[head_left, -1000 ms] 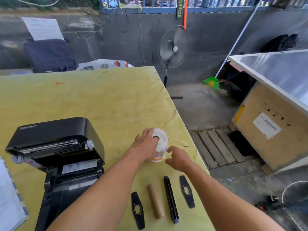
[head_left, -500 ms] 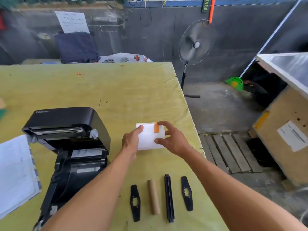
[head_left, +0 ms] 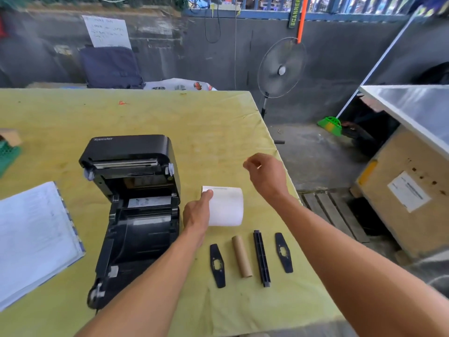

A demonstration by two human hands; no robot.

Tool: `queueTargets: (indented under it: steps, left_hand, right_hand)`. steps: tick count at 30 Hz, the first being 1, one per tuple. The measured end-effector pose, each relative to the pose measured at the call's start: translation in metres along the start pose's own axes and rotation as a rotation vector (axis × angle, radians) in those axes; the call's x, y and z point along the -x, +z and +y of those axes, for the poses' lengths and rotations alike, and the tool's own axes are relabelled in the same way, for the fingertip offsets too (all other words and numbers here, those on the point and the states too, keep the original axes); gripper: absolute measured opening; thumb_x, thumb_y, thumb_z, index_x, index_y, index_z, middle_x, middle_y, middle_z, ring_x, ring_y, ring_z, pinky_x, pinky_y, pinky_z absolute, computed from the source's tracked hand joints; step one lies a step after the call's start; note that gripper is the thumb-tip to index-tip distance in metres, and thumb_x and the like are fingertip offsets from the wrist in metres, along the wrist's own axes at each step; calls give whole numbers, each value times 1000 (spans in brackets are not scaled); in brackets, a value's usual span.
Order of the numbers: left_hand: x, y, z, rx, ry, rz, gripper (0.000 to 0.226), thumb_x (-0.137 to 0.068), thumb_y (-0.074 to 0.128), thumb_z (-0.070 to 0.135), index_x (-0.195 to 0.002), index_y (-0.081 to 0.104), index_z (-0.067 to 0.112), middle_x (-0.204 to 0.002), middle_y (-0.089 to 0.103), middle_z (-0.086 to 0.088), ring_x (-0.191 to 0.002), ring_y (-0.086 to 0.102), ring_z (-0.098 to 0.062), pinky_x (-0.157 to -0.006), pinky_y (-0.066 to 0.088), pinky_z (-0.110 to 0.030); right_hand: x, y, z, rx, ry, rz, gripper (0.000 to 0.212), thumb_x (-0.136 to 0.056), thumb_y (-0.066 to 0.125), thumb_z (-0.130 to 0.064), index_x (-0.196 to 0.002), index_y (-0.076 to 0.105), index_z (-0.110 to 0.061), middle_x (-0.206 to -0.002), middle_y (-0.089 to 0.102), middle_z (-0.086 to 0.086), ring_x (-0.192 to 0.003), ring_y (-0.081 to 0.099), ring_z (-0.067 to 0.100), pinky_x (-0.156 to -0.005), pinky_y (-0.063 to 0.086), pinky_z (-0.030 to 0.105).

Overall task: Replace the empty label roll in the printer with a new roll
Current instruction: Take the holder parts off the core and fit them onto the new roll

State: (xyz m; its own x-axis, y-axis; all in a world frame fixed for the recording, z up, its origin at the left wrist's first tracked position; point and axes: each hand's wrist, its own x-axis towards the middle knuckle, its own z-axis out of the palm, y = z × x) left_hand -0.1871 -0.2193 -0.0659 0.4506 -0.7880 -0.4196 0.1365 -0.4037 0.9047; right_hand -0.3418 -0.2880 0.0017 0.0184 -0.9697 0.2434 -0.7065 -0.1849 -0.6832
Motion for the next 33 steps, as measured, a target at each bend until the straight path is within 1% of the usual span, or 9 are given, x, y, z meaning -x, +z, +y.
queueTargets:
  steps: [2, 7, 10, 15, 19, 23, 26, 29, 33]
  left_hand:
    - [2, -3, -8, 23, -26, 25, 36, -87, 60, 43, -70, 58, 11, -77, 55, -4, -69, 50, -22, -61, 35, -31]
    - [-12, 2, -2, 84, -62, 48, 35, -88, 62, 40, -71, 55, 10, -75, 54, -3, -65, 50, -19, -58, 35, -30]
    - [-26, 9, 7, 124, -76, 28, 33, -86, 62, 42, -77, 57, 10, -81, 58, -5, -72, 55, -23, -63, 40, -31]
    - [-48, 26, 20, 144, -106, 2, 42, -64, 61, 51, -81, 60, 13, -90, 60, -8, -81, 57, -28, -72, 41, -35]
    - [-59, 40, 19, 107, -119, 3, 47, -62, 60, 53, -82, 62, 11, -90, 60, -8, -80, 56, -27, -70, 39, -34]
    - [-66, 50, 14, 97, -132, 23, 48, -60, 62, 54, -80, 62, 11, -92, 61, -9, -81, 57, -27, -70, 40, -35]
    - [-65, 57, 13, 112, -130, 22, 43, -62, 62, 52, -79, 60, 12, -90, 60, -8, -81, 57, -28, -71, 40, -35]
    - [-63, 60, 10, 117, -109, 17, 34, -77, 65, 45, -77, 58, 12, -86, 58, -7, -78, 56, -27, -69, 39, -34]
    - [-50, 54, 13, 91, -79, 1, 30, -87, 62, 40, -77, 57, 12, -84, 57, -5, -71, 54, -20, -63, 39, -33]
  right_hand:
    - [3, -3, 4, 54, 37, -23, 17, -92, 64, -22, -89, 74, -8, -87, 72, 0, -78, 63, 23, -66, 44, 30]
    - [14, 17, 48, 175, 125, -195, 17, -92, 61, -19, -90, 73, -7, -80, 71, 11, -76, 65, 33, -68, 56, 39]
    - [13, 33, 75, 257, 116, -300, 14, -91, 60, -11, -89, 73, -7, -84, 72, 11, -76, 64, 32, -64, 52, 35]
    - [1, 52, 101, 372, -26, -476, 17, -89, 56, -7, -81, 70, -5, -79, 65, 12, -68, 56, 33, -57, 40, 34]
    - [-2, 60, 119, 504, -189, -622, 22, -95, 53, -14, -99, 74, -11, -95, 65, 9, -80, 63, 33, -65, 50, 34]
    - [8, 59, 128, 530, -183, -628, 31, -100, 46, -30, -100, 73, -14, -94, 64, 6, -78, 63, 31, -67, 53, 36]
    - [21, 55, 130, 539, -189, -650, 35, -99, 44, -38, -102, 71, -16, -97, 62, 6, -76, 60, 28, -67, 50, 34]
    - [30, 50, 127, 571, -195, -686, 37, -101, 42, -39, -105, 69, -12, -96, 60, 6, -74, 59, 26, -67, 51, 35]
    - [18, 43, 115, 538, -18, -736, 30, -95, 53, -36, -99, 73, -13, -93, 66, 5, -77, 64, 26, -62, 47, 30]
